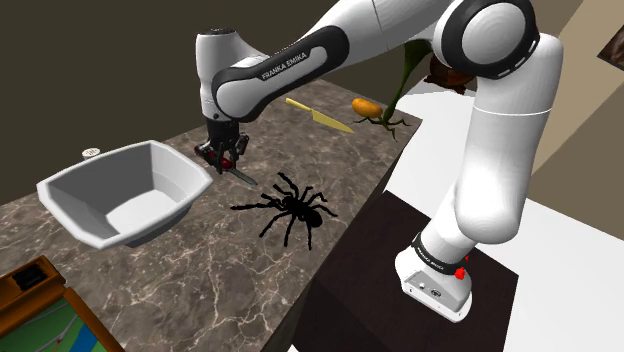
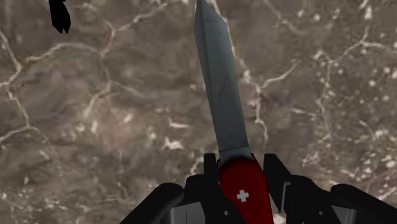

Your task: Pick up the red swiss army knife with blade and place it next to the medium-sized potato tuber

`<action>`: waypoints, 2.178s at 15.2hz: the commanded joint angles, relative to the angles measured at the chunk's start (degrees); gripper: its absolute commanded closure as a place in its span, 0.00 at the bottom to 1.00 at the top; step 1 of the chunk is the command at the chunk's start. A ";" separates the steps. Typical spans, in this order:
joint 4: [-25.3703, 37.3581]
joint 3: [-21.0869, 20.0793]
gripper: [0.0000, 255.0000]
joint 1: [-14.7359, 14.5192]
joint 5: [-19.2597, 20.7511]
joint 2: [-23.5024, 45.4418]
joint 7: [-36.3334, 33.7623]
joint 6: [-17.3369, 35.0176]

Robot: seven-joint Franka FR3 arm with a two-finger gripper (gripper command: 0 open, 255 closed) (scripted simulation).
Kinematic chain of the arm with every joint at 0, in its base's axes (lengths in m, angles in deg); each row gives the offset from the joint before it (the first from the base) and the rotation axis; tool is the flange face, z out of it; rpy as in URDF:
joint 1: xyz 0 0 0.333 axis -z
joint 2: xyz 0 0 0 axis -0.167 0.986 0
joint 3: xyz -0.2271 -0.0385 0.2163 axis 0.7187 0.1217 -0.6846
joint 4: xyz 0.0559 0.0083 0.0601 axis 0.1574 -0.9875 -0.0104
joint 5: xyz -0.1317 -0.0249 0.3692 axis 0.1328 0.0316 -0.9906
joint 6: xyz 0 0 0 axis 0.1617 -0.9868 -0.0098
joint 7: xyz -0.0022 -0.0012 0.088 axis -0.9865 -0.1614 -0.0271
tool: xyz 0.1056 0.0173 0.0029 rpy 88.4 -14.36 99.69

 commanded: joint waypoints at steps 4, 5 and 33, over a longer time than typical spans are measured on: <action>1.24 -0.29 1.00 0.14 -0.64 -1.65 0.36 -2.91; 1.55 -0.34 1.00 0.18 -0.77 -2.00 0.44 -3.56; -1.81 2.17 1.00 5.90 -5.67 -17.07 10.67 -14.69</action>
